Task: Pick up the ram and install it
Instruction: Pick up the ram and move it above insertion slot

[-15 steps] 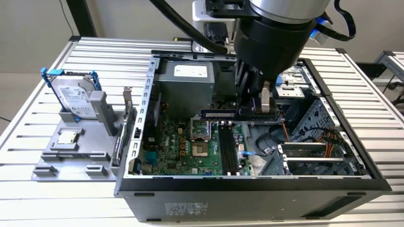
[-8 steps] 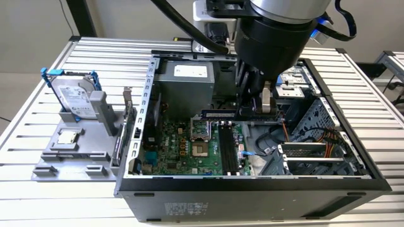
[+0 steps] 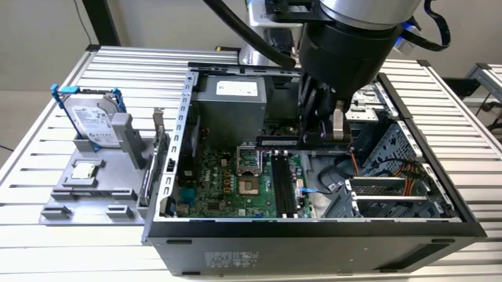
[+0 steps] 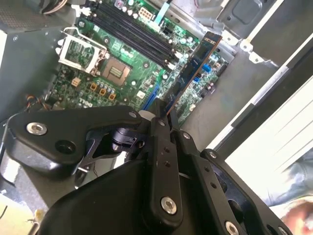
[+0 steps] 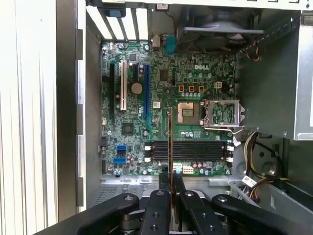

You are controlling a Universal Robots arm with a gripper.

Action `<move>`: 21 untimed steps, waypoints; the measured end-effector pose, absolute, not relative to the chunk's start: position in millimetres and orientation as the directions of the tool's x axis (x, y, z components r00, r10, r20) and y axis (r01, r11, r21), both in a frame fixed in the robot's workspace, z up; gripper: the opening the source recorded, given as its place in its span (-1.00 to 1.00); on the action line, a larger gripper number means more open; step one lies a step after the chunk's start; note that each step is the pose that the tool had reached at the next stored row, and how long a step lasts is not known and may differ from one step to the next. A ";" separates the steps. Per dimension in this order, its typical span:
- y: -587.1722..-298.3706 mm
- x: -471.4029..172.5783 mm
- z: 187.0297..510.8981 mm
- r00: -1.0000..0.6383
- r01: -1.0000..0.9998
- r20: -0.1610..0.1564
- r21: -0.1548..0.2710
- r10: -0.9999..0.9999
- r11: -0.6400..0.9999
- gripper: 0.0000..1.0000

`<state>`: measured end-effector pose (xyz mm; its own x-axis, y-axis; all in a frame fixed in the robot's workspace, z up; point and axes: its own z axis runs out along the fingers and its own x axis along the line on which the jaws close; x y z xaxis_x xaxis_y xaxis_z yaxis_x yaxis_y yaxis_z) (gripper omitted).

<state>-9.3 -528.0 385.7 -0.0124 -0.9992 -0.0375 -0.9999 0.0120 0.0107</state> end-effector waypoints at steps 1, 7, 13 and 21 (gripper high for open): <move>-528.0 -7.6 385.7 -0.012 -1.000 -0.037 0.011 -0.999 0.012 -1.00; -527.8 8.2 385.3 -0.012 -1.000 -0.037 0.011 -0.999 0.012 -1.00; -527.9 12.1 385.2 -0.013 -1.000 -0.037 0.011 -0.999 0.012 -1.00; -527.8 29.4 385.2 -0.012 -1.000 -0.037 0.011 -0.999 0.012 -1.00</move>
<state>29.4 -527.8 385.2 -0.0124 -0.9992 -0.0370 -0.9999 0.0121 0.0107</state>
